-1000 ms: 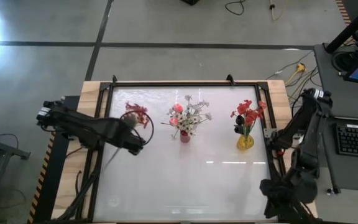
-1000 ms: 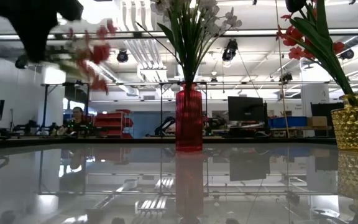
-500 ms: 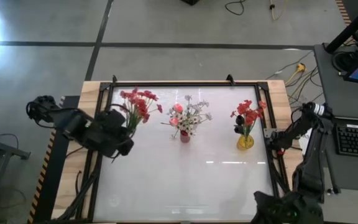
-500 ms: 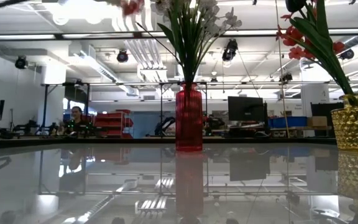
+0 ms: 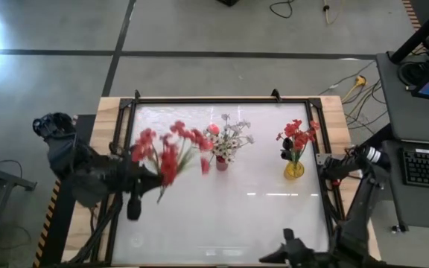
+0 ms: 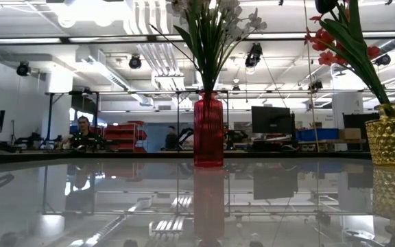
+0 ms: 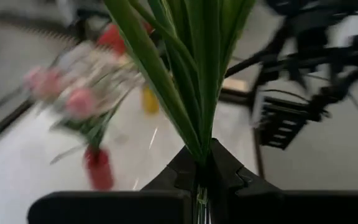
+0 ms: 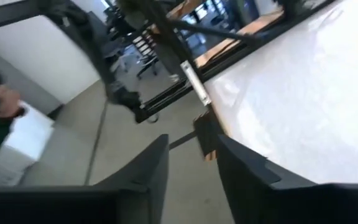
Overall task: Sort flowers into vase by color
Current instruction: Put the red flowers into the yellow vase
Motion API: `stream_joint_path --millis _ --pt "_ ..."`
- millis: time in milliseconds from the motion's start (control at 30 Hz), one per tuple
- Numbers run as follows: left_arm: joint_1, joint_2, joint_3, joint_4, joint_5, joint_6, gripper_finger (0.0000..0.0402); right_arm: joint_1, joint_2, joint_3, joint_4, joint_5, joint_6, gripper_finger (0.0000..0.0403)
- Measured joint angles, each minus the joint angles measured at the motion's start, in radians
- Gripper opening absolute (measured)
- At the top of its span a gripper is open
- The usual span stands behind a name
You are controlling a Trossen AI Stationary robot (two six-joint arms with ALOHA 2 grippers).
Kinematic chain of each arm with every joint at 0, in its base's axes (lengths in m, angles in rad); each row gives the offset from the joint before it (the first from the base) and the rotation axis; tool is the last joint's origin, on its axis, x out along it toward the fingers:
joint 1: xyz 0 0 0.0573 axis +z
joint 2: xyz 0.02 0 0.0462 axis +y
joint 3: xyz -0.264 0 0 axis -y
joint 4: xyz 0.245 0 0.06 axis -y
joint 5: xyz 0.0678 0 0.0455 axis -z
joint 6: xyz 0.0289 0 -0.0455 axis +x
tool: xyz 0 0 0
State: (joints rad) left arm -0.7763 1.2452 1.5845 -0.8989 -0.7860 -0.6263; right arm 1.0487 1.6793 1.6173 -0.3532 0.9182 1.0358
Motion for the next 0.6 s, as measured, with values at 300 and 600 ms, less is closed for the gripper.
stream_joint_path --millis 300,600 --pt "-0.024 0.15 0.0 0.309 0.069 0.289 0.0 -0.122 0.094 0.124 0.006 0.143 -0.444 0.0235" --pt "-0.014 0.281 0.005 0.547 0.092 0.445 0.0 -0.221 0.148 0.237 0.091 0.185 -0.642 0.0242"
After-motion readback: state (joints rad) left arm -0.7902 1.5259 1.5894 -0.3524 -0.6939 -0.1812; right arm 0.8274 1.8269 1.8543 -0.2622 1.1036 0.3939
